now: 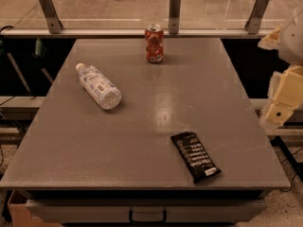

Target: Place blue plastic bottle upright

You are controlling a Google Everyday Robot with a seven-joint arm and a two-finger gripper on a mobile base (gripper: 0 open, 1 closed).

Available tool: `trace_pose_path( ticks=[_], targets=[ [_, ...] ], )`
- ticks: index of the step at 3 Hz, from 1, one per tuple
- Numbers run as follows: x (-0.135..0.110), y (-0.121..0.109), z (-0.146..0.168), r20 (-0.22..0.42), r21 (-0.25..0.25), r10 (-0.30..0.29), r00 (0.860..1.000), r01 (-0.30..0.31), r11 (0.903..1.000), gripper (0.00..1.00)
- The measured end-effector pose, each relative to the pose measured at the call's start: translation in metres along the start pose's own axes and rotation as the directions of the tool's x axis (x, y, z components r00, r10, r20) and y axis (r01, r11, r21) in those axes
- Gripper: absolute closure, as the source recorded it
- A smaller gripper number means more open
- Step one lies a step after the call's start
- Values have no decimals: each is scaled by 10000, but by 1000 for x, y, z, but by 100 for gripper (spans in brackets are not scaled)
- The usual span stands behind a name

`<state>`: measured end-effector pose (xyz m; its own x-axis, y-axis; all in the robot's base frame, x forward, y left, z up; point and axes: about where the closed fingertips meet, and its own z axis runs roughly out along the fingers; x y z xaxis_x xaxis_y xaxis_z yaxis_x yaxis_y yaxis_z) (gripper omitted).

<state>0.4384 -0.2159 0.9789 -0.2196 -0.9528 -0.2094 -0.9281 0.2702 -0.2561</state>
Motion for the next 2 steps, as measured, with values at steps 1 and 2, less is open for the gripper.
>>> trace_pose_path(
  ticks=[1,2],
  targets=[
    [0,0,0,1,2,0,10000,0,10000,0],
    [-54,-3,19,208,-137,-438,9988,441,9989,0]
  ],
)
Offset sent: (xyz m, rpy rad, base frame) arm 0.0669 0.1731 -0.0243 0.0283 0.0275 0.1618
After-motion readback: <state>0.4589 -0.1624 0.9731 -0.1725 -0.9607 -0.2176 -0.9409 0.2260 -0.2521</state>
